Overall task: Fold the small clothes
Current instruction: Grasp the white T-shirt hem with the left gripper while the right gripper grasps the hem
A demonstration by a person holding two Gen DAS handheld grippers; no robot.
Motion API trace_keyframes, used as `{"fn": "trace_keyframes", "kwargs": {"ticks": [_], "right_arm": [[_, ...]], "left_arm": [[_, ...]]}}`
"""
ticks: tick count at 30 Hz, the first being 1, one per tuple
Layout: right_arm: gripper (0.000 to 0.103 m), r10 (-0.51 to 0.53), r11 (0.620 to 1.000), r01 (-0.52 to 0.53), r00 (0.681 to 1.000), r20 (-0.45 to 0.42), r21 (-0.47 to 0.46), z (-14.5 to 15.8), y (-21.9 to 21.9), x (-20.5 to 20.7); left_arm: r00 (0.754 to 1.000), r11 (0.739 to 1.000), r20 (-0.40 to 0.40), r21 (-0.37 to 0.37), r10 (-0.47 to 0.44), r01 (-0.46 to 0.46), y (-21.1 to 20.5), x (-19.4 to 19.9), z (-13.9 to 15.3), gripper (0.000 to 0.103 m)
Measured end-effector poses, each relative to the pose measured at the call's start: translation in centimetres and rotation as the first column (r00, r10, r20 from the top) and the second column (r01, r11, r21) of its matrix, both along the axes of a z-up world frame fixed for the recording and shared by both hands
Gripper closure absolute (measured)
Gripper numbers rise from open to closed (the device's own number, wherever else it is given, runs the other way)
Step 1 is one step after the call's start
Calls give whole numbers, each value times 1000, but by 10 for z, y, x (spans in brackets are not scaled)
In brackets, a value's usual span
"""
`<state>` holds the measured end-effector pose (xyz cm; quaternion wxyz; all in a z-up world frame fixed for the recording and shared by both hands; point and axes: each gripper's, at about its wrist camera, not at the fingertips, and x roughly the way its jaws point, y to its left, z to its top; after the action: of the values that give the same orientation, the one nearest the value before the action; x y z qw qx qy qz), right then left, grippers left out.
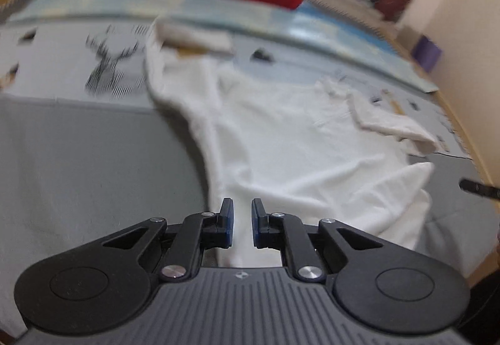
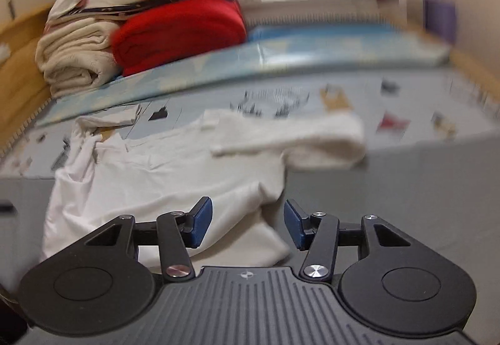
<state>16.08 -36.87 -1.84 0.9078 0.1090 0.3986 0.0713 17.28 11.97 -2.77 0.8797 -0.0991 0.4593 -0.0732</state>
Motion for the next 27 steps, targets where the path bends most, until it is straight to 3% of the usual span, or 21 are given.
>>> {"fn": "trace_keyframes", "kwargs": {"ticks": [7,13,18,20,22,23,25,27], "right_arm": [[47,53,990,-69,991,-126,-122,-41,23,26],[43,61,987,-92,974,-216,-135,-66,27,49],[44,137,971,-183,953,-269,-155,-81,38,59],[59,159,964,-210,948,-276,-166,-84,40,59],[91,161,961,-217,943,-291,-173,-86,36,59],[94,154,965,-209,941,-300,-161,-86,32,59],[95,150,973,-196,941,-302,-126,-83,23,56],[96,154,974,-197,939,-308,-114,-82,16,50]], "left_arm": [[993,997,-107,-42,54,-59,18,36,-24,83],[987,998,-149,1,58,-59,10,71,-41,79],[983,997,-171,21,72,-70,1,103,-49,79],[980,995,-185,74,76,-63,-5,114,-56,79],[977,992,-199,108,78,-58,-9,123,-62,80],[977,992,-200,116,77,-55,-11,128,-64,81],[981,989,-183,141,68,-42,-15,137,-66,93],[985,984,-167,178,51,-21,-21,145,-69,94]]}}
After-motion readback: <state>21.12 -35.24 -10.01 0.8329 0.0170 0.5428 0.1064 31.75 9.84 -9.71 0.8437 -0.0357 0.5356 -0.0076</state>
